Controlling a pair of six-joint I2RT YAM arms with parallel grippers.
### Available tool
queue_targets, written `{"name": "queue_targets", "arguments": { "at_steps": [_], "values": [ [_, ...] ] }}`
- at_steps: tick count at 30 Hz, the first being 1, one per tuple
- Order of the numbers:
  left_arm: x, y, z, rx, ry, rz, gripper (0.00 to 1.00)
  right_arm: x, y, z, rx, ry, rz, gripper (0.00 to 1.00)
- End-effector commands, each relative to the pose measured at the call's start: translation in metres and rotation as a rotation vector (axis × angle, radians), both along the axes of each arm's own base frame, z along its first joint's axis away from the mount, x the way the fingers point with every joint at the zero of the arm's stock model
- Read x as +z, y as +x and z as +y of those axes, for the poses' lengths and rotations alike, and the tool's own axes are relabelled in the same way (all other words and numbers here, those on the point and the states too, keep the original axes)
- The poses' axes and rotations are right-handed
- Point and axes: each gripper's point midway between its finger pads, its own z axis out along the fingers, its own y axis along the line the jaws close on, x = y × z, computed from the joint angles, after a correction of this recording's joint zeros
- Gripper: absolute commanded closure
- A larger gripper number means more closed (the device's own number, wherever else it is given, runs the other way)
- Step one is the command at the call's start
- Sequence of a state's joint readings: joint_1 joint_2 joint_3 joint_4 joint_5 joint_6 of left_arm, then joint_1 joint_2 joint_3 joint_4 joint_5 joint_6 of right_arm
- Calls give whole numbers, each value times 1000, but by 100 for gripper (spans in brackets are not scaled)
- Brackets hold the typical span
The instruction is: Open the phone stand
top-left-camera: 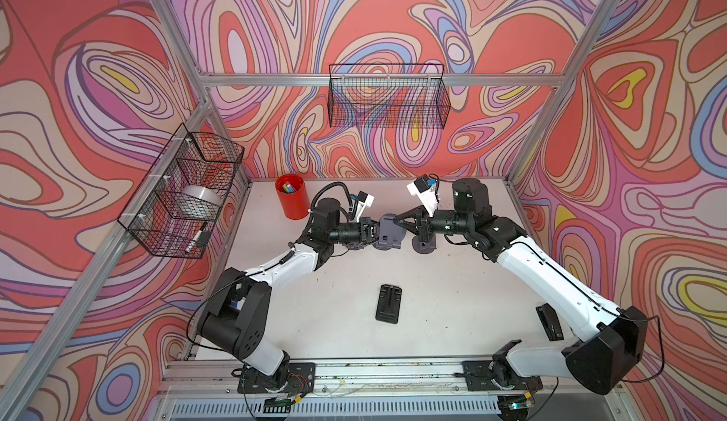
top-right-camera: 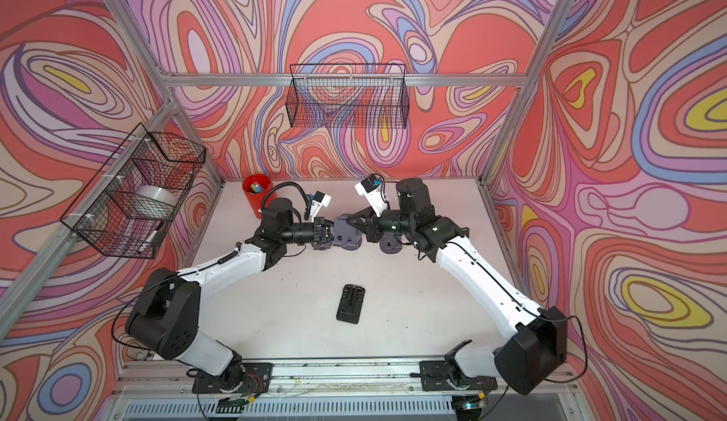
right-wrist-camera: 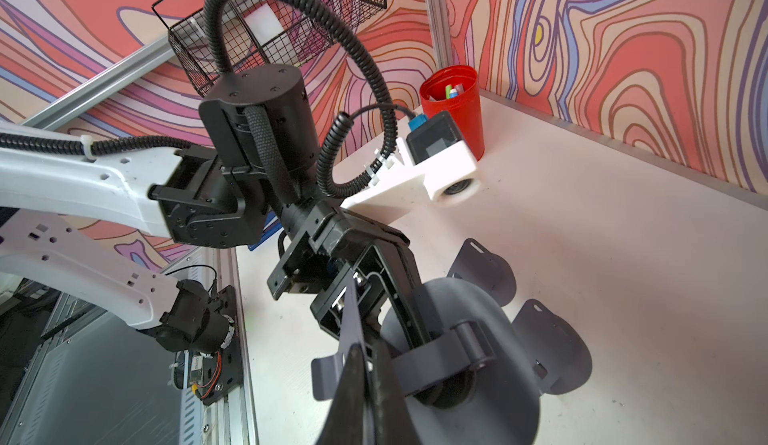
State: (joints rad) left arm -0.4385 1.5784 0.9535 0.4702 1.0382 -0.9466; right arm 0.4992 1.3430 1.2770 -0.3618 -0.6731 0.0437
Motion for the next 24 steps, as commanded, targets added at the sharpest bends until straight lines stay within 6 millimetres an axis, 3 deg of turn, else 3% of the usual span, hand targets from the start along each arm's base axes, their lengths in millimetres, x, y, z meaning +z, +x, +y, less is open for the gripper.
{"name": "queue_targets", "arguments": {
  "at_steps": [1, 24],
  "values": [
    [-76, 28, 17, 212, 174, 236, 100, 87, -49, 15, 175, 161, -215, 100],
    [-76, 29, 20, 226, 201, 227, 100, 84, -45, 21, 184, 138, -197, 100]
  ]
}}
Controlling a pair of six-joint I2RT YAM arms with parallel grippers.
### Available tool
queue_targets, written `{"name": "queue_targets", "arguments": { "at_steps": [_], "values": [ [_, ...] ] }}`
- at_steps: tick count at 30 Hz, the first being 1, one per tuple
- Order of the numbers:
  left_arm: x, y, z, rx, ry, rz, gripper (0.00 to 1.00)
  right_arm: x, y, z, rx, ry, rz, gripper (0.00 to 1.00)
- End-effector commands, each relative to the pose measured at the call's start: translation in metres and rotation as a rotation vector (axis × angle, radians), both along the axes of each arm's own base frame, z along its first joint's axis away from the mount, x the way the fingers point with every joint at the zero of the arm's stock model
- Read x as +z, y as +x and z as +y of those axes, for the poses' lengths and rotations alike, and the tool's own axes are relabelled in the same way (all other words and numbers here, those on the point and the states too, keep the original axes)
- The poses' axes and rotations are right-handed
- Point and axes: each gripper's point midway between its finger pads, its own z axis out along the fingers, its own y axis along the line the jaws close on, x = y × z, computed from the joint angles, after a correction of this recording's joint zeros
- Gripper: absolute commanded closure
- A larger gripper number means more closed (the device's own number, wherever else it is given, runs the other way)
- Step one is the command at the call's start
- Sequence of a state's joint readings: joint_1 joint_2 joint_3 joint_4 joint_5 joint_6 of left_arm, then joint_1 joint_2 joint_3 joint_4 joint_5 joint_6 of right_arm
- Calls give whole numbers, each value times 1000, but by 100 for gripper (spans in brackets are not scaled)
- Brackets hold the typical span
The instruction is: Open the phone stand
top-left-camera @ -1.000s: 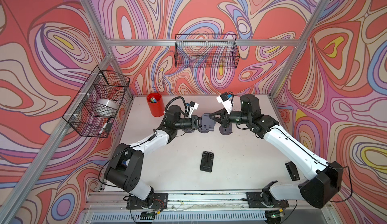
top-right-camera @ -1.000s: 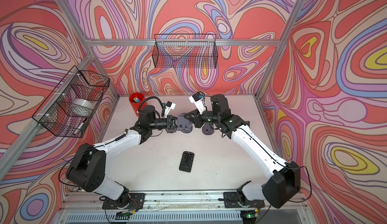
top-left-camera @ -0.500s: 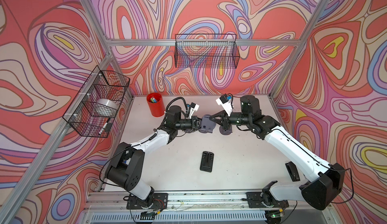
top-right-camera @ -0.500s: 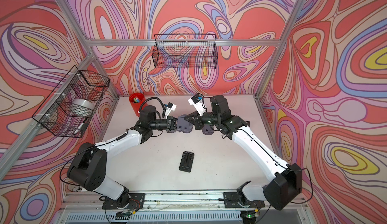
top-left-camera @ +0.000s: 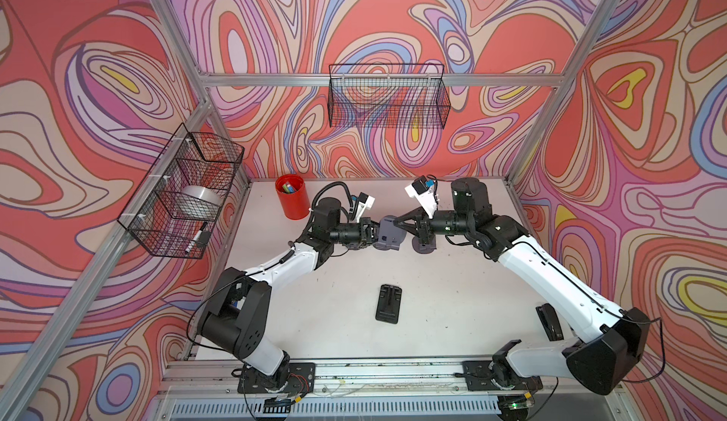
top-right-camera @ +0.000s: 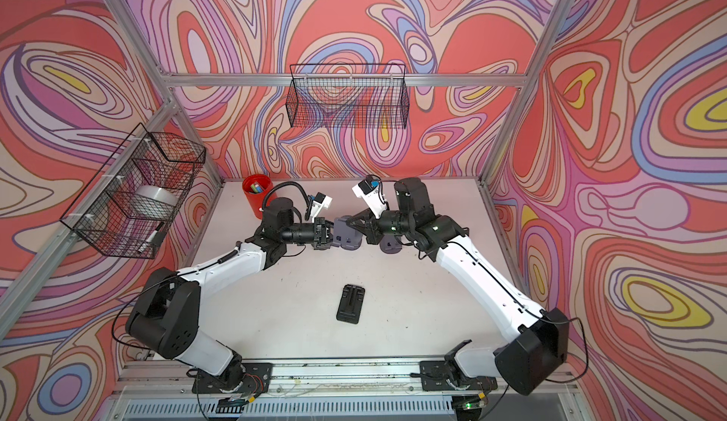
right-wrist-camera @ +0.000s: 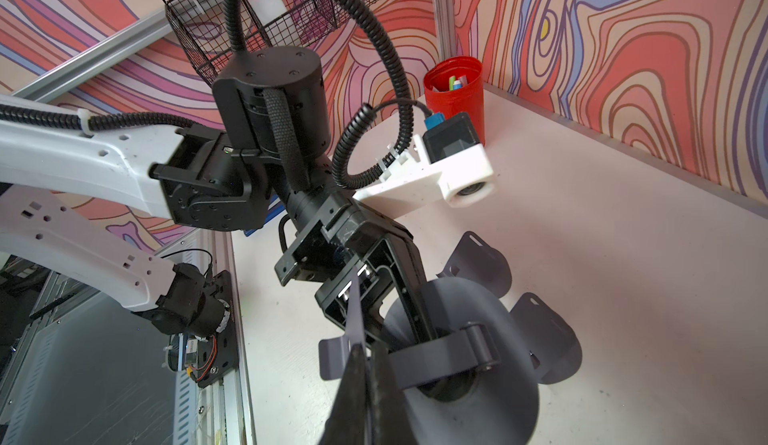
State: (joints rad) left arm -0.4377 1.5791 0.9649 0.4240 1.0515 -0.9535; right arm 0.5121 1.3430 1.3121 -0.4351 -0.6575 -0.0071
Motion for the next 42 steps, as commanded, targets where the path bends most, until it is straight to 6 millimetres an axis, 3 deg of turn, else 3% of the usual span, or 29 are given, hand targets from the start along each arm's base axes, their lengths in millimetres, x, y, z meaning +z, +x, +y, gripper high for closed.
{"name": "queue_targets", "arguments": {
  "at_steps": [1, 10, 29, 37, 42],
  "values": [
    [-71, 31, 21, 236, 194, 171, 100, 82, -38, 21, 171, 177, -171, 100],
    [-43, 30, 23, 240, 193, 66, 100, 78, -34, 24, 158, 180, -143, 99],
    [-31, 23, 28, 231, 220, 10, 100, 67, -25, 39, 188, 169, -82, 72],
    [-20, 24, 28, 245, 140, -33, 100, 69, -12, 36, 107, 162, -72, 69],
    [-12, 29, 43, 280, 60, -47, 100, 64, -1, 34, 38, 134, -35, 68]
  ]
}}
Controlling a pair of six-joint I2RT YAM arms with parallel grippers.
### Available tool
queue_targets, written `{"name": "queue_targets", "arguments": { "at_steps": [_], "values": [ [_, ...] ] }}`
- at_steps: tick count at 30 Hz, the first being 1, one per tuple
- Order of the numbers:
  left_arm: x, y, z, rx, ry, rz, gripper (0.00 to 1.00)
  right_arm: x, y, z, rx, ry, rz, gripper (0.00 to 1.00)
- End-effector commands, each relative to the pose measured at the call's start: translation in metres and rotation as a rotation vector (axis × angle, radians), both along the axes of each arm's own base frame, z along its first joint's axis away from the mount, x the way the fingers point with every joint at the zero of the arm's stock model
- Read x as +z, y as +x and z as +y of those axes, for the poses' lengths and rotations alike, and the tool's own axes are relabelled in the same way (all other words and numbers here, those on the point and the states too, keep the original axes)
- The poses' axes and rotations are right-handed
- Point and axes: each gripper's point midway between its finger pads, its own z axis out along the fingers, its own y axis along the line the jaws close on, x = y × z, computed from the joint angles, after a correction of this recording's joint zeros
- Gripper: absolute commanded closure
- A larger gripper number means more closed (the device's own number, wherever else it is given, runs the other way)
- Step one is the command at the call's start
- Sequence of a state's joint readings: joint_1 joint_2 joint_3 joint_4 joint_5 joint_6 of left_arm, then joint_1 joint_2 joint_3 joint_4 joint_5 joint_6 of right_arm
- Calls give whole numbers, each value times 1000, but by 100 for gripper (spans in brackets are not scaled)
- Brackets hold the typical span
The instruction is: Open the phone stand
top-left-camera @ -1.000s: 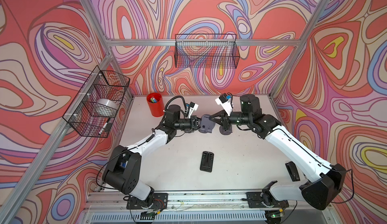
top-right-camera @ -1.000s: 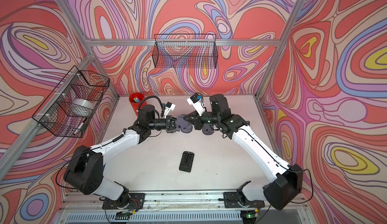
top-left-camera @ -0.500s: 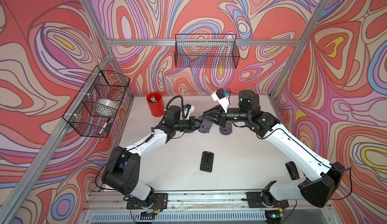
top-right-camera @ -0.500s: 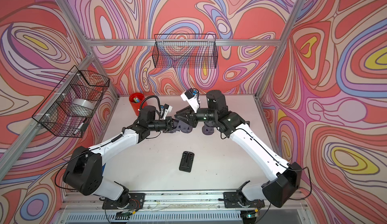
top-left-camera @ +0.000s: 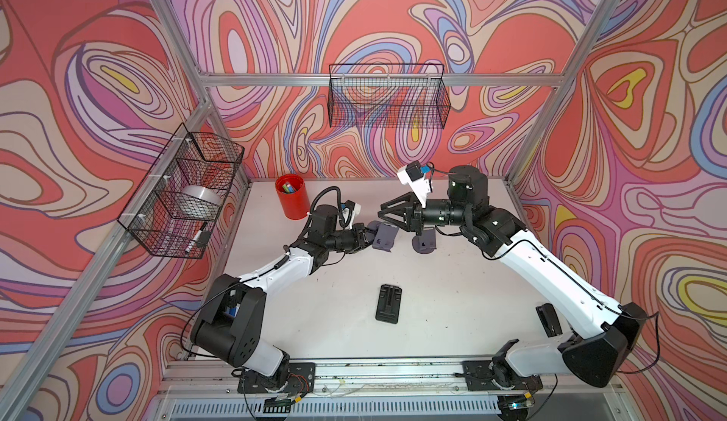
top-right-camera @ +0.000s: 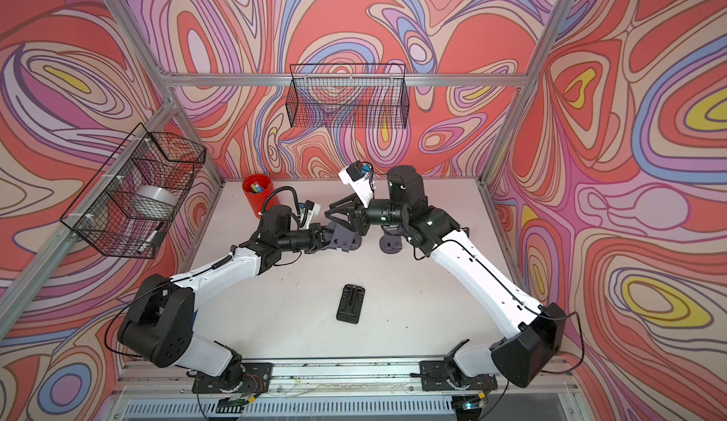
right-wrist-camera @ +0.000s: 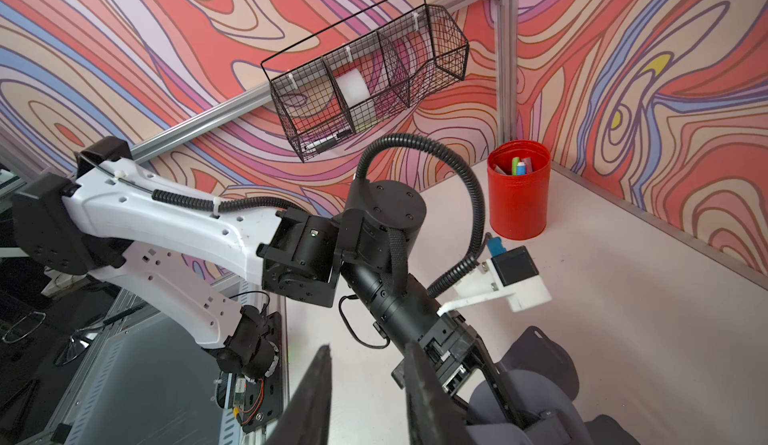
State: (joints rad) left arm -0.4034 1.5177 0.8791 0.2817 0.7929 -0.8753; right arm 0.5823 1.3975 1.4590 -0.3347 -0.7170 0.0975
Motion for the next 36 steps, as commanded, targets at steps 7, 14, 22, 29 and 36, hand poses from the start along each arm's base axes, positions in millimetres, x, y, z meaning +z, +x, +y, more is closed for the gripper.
{"name": "queue_targets", "arguments": {
  "at_steps": [7, 14, 22, 29, 36],
  "values": [
    [34, 9, 48, 84, -62, -112, 100, -4, 22, -7, -133, -25, 56, 63],
    [-3, 19, 116, 248, 10, -31, 100, -10, 30, -16, -215, -50, 74, 62],
    [-44, 36, 161, 340, -8, 27, 100, -23, 45, -31, -289, -65, 135, 62],
    [-78, 64, 182, 363, -104, 73, 100, -30, 51, -35, -297, -70, 153, 61],
    [-106, 77, 186, 361, -57, 132, 100, -38, 55, -39, -304, -84, 174, 62]
  ]
}}
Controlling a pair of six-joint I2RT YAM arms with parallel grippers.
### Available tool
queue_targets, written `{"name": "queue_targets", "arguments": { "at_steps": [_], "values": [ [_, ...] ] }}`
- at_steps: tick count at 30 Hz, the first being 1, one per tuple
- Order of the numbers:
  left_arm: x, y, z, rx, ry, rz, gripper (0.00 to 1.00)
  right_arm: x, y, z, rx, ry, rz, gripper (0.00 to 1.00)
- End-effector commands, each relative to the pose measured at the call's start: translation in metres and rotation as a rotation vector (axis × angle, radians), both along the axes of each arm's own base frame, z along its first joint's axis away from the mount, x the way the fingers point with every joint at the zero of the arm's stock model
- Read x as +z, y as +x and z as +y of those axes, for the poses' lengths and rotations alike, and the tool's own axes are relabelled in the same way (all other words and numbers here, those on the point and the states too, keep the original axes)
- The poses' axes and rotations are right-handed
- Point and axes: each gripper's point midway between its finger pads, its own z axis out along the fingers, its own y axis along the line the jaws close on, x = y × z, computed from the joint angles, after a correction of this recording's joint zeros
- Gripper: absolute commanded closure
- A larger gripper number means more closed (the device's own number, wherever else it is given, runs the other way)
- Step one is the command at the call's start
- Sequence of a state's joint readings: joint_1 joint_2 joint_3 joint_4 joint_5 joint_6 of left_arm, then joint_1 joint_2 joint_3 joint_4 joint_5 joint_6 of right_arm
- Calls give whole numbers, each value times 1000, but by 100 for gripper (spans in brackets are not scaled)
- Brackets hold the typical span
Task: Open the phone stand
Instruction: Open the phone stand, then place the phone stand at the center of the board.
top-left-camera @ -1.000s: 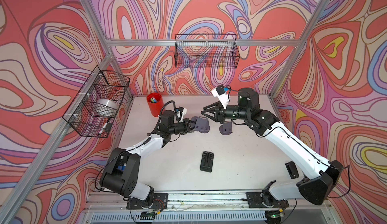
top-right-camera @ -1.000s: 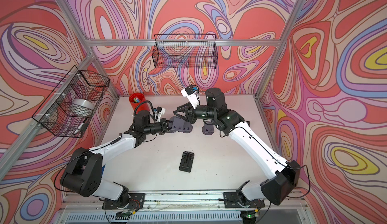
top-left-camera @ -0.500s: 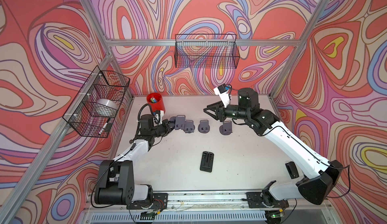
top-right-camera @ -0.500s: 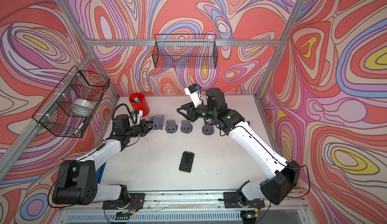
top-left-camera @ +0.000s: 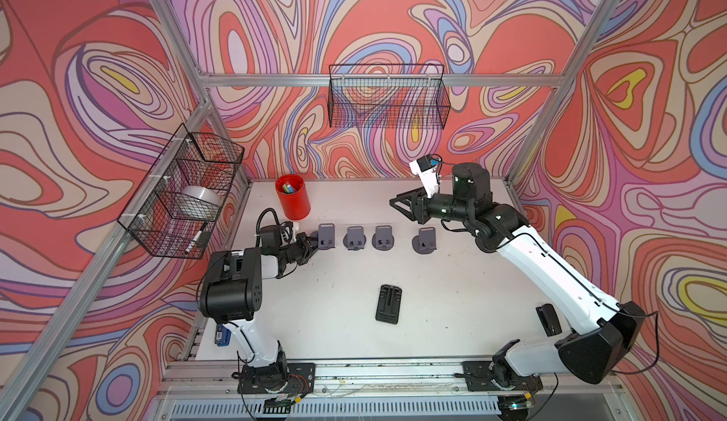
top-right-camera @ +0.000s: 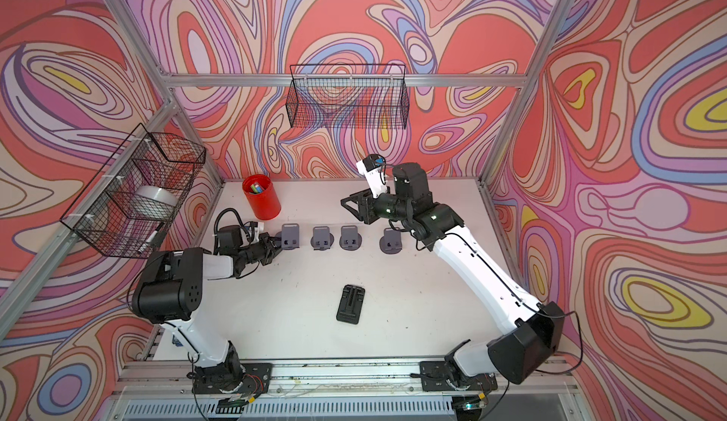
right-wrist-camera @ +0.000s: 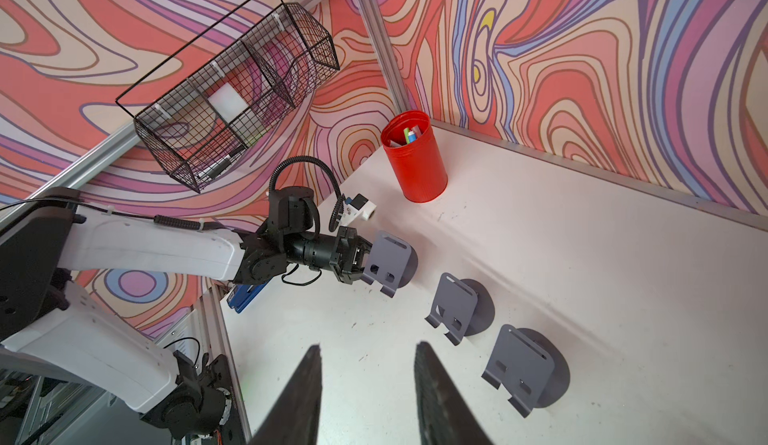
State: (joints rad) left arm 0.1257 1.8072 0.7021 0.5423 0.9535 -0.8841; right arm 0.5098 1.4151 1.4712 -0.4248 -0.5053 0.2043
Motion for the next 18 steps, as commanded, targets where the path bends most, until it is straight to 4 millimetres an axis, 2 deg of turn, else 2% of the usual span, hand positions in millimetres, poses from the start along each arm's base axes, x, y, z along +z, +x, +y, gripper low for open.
{"name": "queue_targets", "arguments": {
  "at_steps": [1, 9, 18],
  "values": [
    [13, 14, 1, -32, 36, -76, 100, -12, 2, -2, -4, -11, 36, 61],
    [-6, 16, 8, -63, 141, -21, 100, -18, 5, 2, 7, -10, 55, 61],
    [-16, 26, 8, -68, 131, -2, 100, -21, 6, 2, 11, -16, 59, 61]
  ]
}}
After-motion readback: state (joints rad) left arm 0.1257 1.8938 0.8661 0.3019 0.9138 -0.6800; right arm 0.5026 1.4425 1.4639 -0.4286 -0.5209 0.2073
